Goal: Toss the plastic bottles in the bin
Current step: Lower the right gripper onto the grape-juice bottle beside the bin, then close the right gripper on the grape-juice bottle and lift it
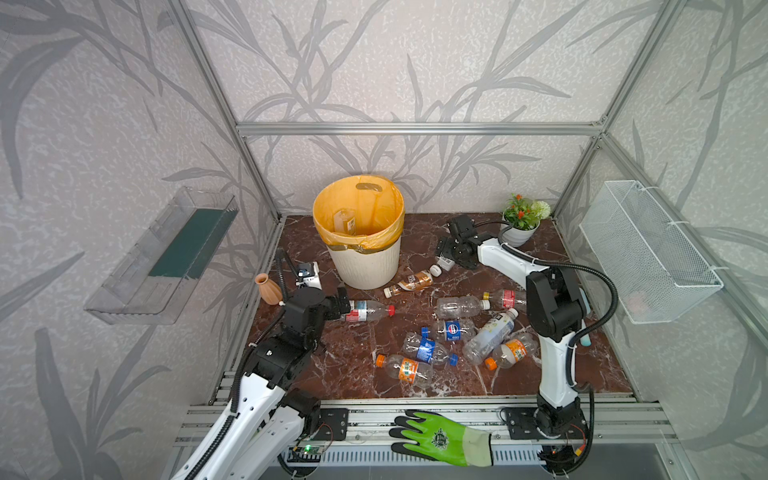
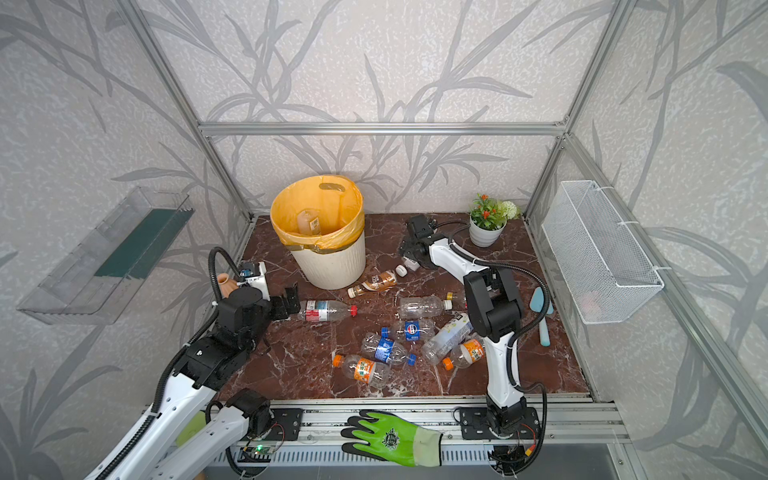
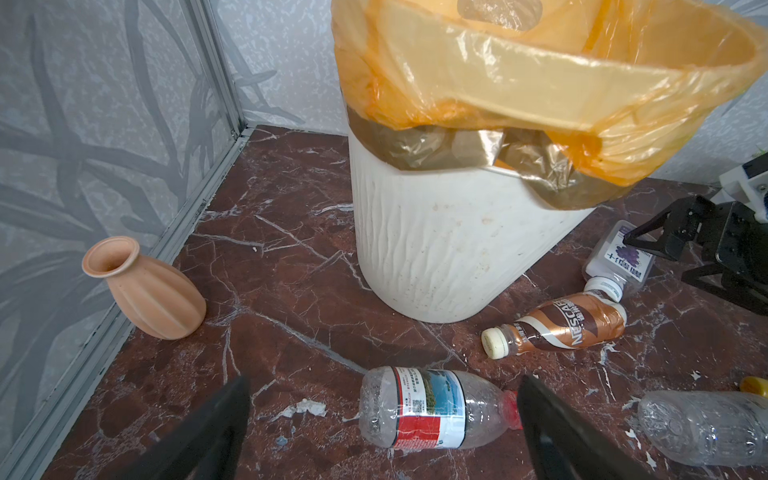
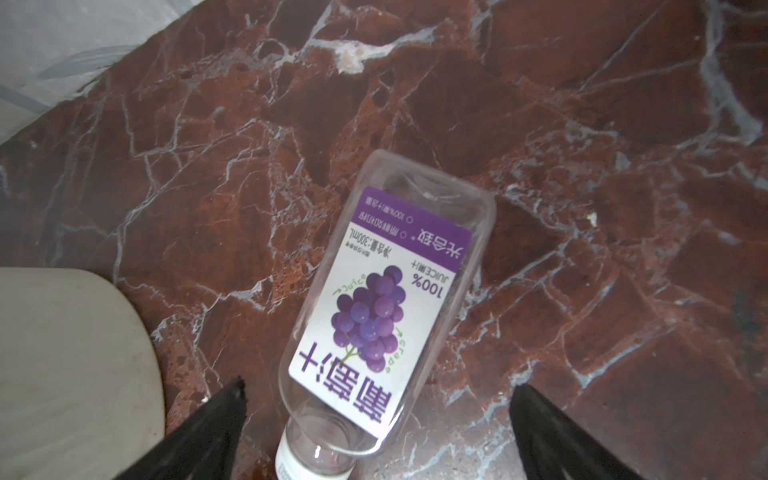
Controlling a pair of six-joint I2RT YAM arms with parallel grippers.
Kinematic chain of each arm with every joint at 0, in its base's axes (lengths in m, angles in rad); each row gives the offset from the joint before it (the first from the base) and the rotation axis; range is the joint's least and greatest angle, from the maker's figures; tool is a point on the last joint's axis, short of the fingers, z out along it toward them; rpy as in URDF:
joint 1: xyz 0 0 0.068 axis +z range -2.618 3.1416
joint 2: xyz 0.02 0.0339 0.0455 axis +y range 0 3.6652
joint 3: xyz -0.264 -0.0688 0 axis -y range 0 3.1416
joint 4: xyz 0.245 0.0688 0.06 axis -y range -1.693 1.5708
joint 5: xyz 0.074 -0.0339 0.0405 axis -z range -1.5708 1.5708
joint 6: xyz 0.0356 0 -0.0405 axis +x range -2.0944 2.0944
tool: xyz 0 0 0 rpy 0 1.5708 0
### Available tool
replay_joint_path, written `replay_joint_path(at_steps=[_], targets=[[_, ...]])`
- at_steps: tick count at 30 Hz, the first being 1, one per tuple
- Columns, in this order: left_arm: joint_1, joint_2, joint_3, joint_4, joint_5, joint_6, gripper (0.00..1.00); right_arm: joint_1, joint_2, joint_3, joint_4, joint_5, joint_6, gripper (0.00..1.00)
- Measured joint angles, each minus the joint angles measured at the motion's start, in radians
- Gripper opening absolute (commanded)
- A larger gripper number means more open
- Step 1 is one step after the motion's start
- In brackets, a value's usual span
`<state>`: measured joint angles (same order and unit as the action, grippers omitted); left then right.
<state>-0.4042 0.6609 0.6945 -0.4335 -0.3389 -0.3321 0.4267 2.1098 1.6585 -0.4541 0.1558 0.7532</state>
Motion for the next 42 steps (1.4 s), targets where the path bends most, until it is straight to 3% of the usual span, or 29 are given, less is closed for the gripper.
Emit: replay_joint_path(at_steps=[15,19,21,27,33,37,42], targets=[[0.000,-0.009,-0.012,0.000,-0.003,0.026,0.99,0.025,0.229,0.306,-0.223,0.047,0.011,1.00],[0.000,-0.011,-0.012,0.000,-0.004,0.027,0.99,0.019,0.253,0.343,-0.272,0.045,-0.007,0.91],[0.000,-0.013,-0.013,0.001,-0.004,0.027,0.99,0.014,0.254,0.343,-0.283,0.040,-0.016,0.89],[0.000,-0.019,-0.023,0.000,-0.008,0.027,0.99,-0.006,0.254,0.343,-0.288,0.008,-0.050,0.69],[0.000,-0.020,-0.023,0.000,-0.015,0.027,0.99,-0.033,0.253,0.337,-0.260,-0.058,-0.064,0.61],[0.000,-0.024,-0.023,0.000,-0.025,0.027,0.99,-0.050,0.205,0.242,-0.163,-0.100,-0.066,0.54],[0.000,-0.031,-0.023,0.000,-0.032,0.026,0.99,-0.073,0.109,0.075,-0.037,-0.151,-0.066,0.54]])
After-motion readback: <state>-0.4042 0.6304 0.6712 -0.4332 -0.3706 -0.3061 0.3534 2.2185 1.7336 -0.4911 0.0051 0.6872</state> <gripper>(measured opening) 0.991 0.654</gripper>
